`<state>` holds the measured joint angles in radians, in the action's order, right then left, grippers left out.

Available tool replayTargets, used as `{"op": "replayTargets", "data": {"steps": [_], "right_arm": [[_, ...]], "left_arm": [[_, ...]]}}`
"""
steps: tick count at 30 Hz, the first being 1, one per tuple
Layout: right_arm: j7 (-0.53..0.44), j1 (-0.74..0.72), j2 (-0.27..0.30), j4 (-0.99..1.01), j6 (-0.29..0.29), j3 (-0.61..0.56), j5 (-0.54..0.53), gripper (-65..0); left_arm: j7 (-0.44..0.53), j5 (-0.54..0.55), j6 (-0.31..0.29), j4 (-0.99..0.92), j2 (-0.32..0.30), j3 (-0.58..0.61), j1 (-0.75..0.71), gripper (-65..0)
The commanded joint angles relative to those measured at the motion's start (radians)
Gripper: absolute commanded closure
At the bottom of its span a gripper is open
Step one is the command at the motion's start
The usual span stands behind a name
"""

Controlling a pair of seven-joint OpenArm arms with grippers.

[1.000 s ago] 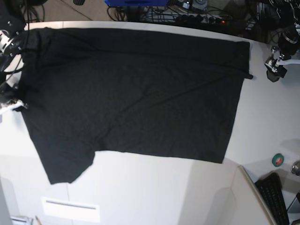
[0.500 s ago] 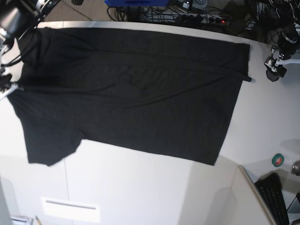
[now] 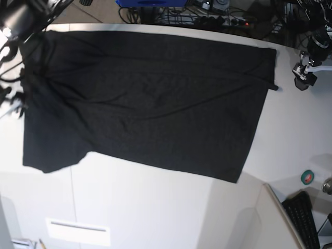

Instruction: Layout the t-shirt on the table in an organized manner, then fold the t-shirt properly

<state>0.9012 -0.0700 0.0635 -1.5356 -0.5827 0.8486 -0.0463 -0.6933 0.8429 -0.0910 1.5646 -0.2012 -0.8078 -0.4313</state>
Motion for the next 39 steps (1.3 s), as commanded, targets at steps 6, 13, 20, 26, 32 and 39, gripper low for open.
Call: {"op": "replayTargets", "data": {"steps": [6, 13, 20, 26, 32, 39], "right_arm": [[-0.25, -0.225, 0.172, 0.551, 0.008, -0.001, 0.001, -46.7], [-0.451, -0.316, 0.281, 0.953, 0.01, -0.002, 0.001, -46.7], [-0.431, -0.287, 0.253, 0.961, 0.01, -0.002, 0.003, -36.0], [-0.422, -0.282, 0.236, 0.961, 0.008, -0.004, 0.003, -28.5], [-0.422, -0.287, 0.236, 0.961, 0.008, -0.004, 0.003, -5.9], [-0.425, -0.29, 0.24, 0.926, 0.01, -0.001, 0.001, 0.0]], "left_arm": [[0.017, 0.011, -0.008, 0.015, -0.016, -0.006, -0.002, -59.9], [0.017, 0.011, -0.008, 0.013, -0.016, -0.006, -0.002, -59.9], [0.017, 0.011, -0.008, 0.013, -0.016, -0.006, -0.002, -59.9], [0.017, 0.011, -0.008, 0.013, -0.019, -0.006, -0.002, -59.9], [0.017, 0.005, -0.008, 0.009, -0.034, 0.052, 0.024, -59.9], [0.017, -0.178, -0.008, -0.023, -0.03, 0.179, 0.154, -59.9]]}}
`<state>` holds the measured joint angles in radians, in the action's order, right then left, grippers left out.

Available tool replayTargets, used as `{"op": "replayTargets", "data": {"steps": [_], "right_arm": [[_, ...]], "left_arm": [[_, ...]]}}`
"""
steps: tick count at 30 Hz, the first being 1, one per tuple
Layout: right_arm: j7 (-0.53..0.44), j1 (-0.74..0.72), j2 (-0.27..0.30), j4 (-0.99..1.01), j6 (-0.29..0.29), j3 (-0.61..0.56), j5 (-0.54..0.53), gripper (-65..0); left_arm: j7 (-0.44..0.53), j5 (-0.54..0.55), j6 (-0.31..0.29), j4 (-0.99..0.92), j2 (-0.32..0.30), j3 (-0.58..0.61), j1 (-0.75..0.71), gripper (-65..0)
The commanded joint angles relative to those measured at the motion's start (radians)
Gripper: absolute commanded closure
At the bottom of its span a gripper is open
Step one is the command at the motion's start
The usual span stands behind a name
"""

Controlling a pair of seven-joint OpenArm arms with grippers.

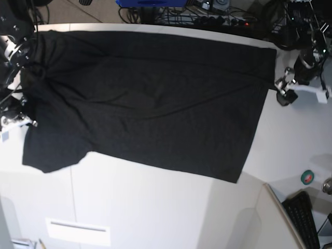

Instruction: Layout the t-shirt on the table in an organized manner, then fold the t-shirt properly

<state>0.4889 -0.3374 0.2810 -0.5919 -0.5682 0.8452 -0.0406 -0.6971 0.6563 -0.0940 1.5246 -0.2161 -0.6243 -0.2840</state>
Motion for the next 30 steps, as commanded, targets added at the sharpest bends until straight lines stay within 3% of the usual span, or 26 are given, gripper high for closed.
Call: {"op": "replayTargets", "data": {"steps": [1, 6, 10, 14, 18, 22, 24, 30], "right_arm": [[-0.009, -0.018, 0.019, -0.053, -0.005, 0.003, -0.005, 0.0], [0.098, 0.021, -0.032, -0.268, -0.011, 0.001, -0.005, 0.0], [0.146, 0.09, -0.098, -0.495, -0.013, -0.014, -0.005, 0.0], [0.158, 0.179, -0.108, -0.672, -0.013, -0.178, -0.005, 0.0], [0.159, 0.225, -0.136, -0.773, -0.011, -0.231, -0.006, 0.0], [0.159, 0.232, -0.144, -0.793, -0.011, -0.231, -0.006, 0.0], [0.159, 0.232, -0.144, -0.791, -0.011, -0.231, -0.006, 0.0], [0.159, 0.232, -0.144, -0.788, -0.011, -0.231, -0.006, 0.0]], "left_arm": [[0.02, -0.019, -0.005, 0.004, -0.016, 0.016, 0.045, -59.9], [0.017, -0.039, -0.005, -0.138, -0.026, 0.097, 0.257, -59.9], [0.02, -0.04, -0.002, -0.325, -0.05, 0.229, 0.435, -59.9], [0.03, -0.048, 0.0, -0.565, -0.05, 0.327, 0.592, -59.9], [0.106, -0.105, 0.0, -0.701, -0.041, 0.349, 0.642, -59.9], [0.112, -0.175, 0.0, -0.714, -0.015, 0.349, 0.645, -59.4], [0.115, -0.209, 0.0, -0.715, -0.013, 0.346, 0.641, -54.5], [0.115, -0.231, 0.043, -0.732, -0.012, 0.349, 0.639, -28.8]]}}
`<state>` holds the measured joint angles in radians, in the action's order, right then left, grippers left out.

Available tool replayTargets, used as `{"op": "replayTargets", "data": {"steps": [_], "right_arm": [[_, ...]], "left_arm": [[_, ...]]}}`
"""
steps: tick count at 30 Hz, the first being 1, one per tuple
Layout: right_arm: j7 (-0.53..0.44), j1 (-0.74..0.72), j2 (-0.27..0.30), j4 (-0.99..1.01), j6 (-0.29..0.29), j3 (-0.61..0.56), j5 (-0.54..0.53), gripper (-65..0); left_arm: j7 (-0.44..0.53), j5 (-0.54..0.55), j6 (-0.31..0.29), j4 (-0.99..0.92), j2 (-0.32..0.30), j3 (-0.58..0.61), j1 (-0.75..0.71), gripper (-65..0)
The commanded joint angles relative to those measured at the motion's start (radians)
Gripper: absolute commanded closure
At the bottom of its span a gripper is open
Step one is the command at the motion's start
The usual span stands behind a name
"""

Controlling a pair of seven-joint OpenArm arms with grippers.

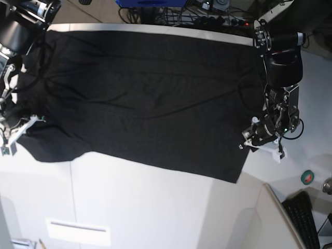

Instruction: Layout the t-shirt on the table in an organized manner, then fold the t-shirt properly

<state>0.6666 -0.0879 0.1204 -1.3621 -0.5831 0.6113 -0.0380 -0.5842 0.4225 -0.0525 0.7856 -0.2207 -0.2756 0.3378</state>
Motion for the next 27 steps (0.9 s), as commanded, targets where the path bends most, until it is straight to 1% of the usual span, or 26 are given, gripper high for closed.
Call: {"op": "replayTargets", "data": {"steps": [1, 3, 4, 5, 6, 13, 14, 17, 18, 22, 24, 25, 27], "right_arm": [[-0.018, -0.017, 0.017, -0.018, 0.004, 0.003, -0.009, 0.0], [-0.018, -0.019, 0.017, -0.018, 0.004, 0.003, -0.009, 0.0], [-0.018, -0.02, 0.017, -0.018, 0.004, 0.003, -0.009, 0.0], [-0.018, -0.02, 0.017, -0.018, 0.004, 0.003, -0.009, 0.0], [-0.018, -0.02, 0.017, -0.018, 0.004, 0.003, -0.009, 0.0], [-0.018, -0.02, 0.017, -0.018, 0.004, 0.003, -0.009, 0.0], [-0.02, -0.022, 0.017, -0.018, 0.004, 0.002, -0.009, 0.0], [-0.02, -0.022, 0.017, -0.017, 0.004, -0.001, -0.009, 0.0], [-0.02, -0.022, 0.017, -0.017, 0.004, -0.001, -0.009, 0.0], [-0.021, -0.022, 0.017, -0.017, 0.004, 0.0, -0.009, 0.0], [-0.021, -0.022, 0.017, -0.017, 0.004, 0.0, -0.009, 0.0], [-0.021, -0.022, 0.017, -0.017, 0.004, 0.0, -0.009, 0.0], [-0.023, -0.022, 0.017, -0.017, 0.004, 0.0, -0.009, 0.0]], "left_arm": [[-0.001, 0.003, 0.001, -0.004, -0.007, 0.0, 0.017, -25.7], [-0.001, 0.003, 0.001, -0.015, -0.007, 0.0, 0.017, -16.0], [-0.003, 0.005, 0.001, -0.016, -0.007, 0.0, 0.016, -10.0], [-0.003, 0.006, 0.001, -0.012, -0.009, 0.0, 0.005, -2.5], [-0.003, 0.008, 0.001, -0.005, -0.01, 0.0, -0.01, 0.0], [-0.013, 0.008, 0.003, 0.114, -0.021, -0.007, -0.079, 0.0], [-0.041, 0.009, 0.006, 0.151, -0.03, -0.009, -0.096, 0.0], [-0.119, 0.011, 0.01, 0.312, -0.032, -0.011, -0.154, 0.0], [-0.145, 0.011, 0.023, 0.367, -0.033, -0.011, -0.182, 0.0], [-0.259, 0.011, 0.133, 0.567, -0.035, -0.011, -0.28, 0.0], [-0.313, 0.011, 0.179, 0.667, -0.032, -0.011, -0.337, 0.0], [-0.342, 0.011, 0.196, 0.722, -0.03, -0.011, -0.366, 0.0], [-0.399, 0.011, 0.204, 0.811, -0.029, -0.011, -0.415, 0.0]]}}
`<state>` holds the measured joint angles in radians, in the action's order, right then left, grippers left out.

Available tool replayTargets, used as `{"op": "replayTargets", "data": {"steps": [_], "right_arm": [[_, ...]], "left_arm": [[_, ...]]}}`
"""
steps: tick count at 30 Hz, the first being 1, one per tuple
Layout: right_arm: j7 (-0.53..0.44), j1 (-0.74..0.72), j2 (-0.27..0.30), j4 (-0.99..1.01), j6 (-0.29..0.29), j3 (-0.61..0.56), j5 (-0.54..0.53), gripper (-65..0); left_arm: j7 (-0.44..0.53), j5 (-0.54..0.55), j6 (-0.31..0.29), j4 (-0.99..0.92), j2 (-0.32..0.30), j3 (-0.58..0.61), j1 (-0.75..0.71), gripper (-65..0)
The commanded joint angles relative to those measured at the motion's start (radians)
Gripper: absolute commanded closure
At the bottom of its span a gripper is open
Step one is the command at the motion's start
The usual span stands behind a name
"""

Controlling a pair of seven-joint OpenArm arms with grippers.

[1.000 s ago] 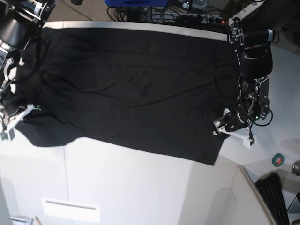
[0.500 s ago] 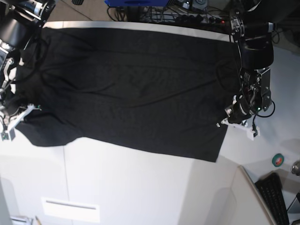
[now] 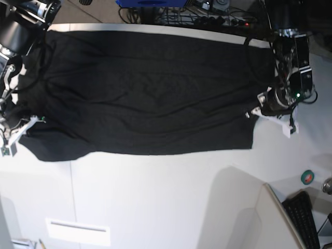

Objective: Layout the t-shirt on the table in an organized manner, then fold the t-shirt properly
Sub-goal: 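Lift the hem corner with the left gripper and fold it over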

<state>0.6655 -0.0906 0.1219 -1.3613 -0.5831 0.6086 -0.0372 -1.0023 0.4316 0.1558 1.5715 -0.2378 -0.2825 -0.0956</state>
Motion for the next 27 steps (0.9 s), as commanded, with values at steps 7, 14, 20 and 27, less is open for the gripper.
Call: {"op": "replayTargets", "data": {"steps": [7, 14, 20, 27], "right_arm": [[-0.022, -0.019, 0.015, -0.017, 0.004, 0.003, -0.01, 0.0], [-0.022, -0.021, 0.015, -0.017, 0.004, -0.002, -0.01, 0.0], [-0.022, -0.041, 0.015, -0.016, 0.004, -0.003, -0.008, 0.0], [-0.022, -0.041, 0.015, -0.016, 0.004, -0.003, -0.008, 0.0]], "left_arm": [[-0.148, 0.002, -0.005, 0.086, 0.015, -0.099, -0.029, 0.0], [-0.212, 0.002, -0.008, 0.178, 0.036, -0.223, -0.003, -49.4], [-0.211, 0.002, -0.011, -0.009, 0.03, -0.223, 0.21, -54.0], [-0.007, -0.006, -0.115, -0.558, -0.053, -0.021, 0.445, -54.0]]}}
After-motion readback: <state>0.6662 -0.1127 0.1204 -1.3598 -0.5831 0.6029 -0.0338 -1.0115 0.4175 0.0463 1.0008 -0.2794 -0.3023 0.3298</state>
